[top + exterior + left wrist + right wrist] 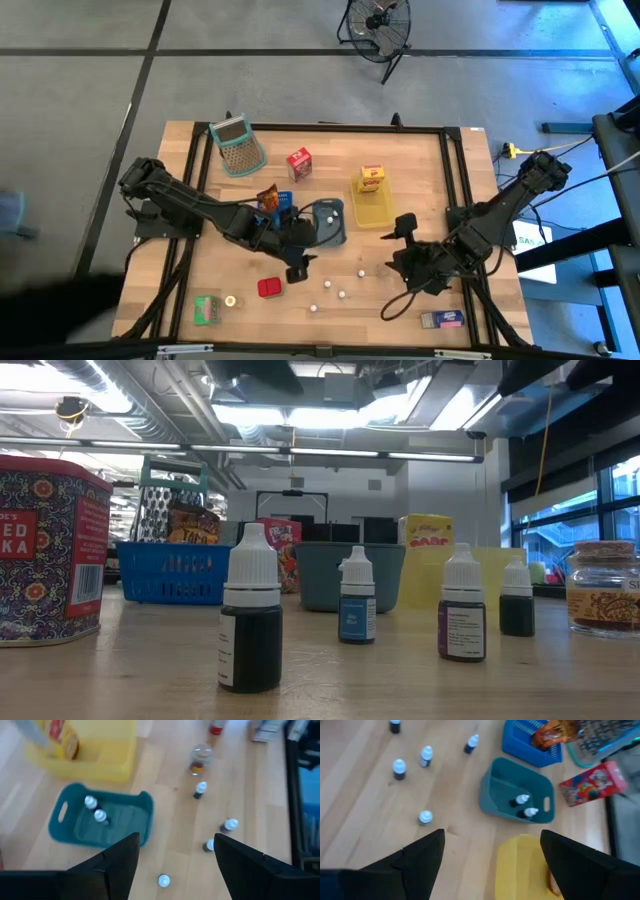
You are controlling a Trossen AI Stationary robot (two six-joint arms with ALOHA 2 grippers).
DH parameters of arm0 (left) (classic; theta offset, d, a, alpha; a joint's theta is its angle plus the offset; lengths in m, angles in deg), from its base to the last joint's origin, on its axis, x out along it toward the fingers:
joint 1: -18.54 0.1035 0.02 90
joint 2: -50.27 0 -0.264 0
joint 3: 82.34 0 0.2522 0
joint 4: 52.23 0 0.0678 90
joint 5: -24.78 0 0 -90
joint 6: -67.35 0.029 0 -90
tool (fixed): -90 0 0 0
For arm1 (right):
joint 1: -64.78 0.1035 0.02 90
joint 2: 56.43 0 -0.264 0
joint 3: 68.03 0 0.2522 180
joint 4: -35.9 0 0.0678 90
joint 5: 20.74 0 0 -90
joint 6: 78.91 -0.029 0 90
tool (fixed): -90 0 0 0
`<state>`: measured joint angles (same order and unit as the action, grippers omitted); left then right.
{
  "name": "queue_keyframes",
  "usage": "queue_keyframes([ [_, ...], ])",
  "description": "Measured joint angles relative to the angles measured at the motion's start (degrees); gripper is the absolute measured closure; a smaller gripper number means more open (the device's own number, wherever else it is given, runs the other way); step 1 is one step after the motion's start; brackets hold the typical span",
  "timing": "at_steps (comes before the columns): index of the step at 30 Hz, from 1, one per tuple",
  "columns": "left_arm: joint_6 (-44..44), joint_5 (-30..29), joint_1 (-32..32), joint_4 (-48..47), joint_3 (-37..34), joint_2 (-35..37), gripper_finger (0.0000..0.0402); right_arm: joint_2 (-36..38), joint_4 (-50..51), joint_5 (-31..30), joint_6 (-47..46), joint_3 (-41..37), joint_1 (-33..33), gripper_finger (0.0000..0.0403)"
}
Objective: Pick & Place Kitchen Items
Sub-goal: Put the red seasoning can into the blue bin
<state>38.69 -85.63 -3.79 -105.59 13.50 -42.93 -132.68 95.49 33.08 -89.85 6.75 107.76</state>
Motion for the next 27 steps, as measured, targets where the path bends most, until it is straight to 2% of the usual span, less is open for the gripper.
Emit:
queue_keyframes([
  [5,1.31,0.12,-2.57,-5.54,2.39,0.00,0.0150,0.00,0.17,-1.66,-0.24,0.00,1.38,0.0071],
  [14,-9.42,-2.31,-6.74,-15.92,3.16,-0.31,0.0150,0.00,0.48,-4.78,-0.77,-0.02,1.71,0.0071],
  [20,-13.61,4.01,-8.89,-16.02,3.13,-0.31,0.0150,0.00,0.65,-6.29,-1.71,-0.04,1.71,0.0071],
  [27,-14.85,2.13,-12.20,-15.98,1.50,-0.31,0.0150,0.00,0.27,-7.47,-3.83,-0.04,1.71,0.0071],
])
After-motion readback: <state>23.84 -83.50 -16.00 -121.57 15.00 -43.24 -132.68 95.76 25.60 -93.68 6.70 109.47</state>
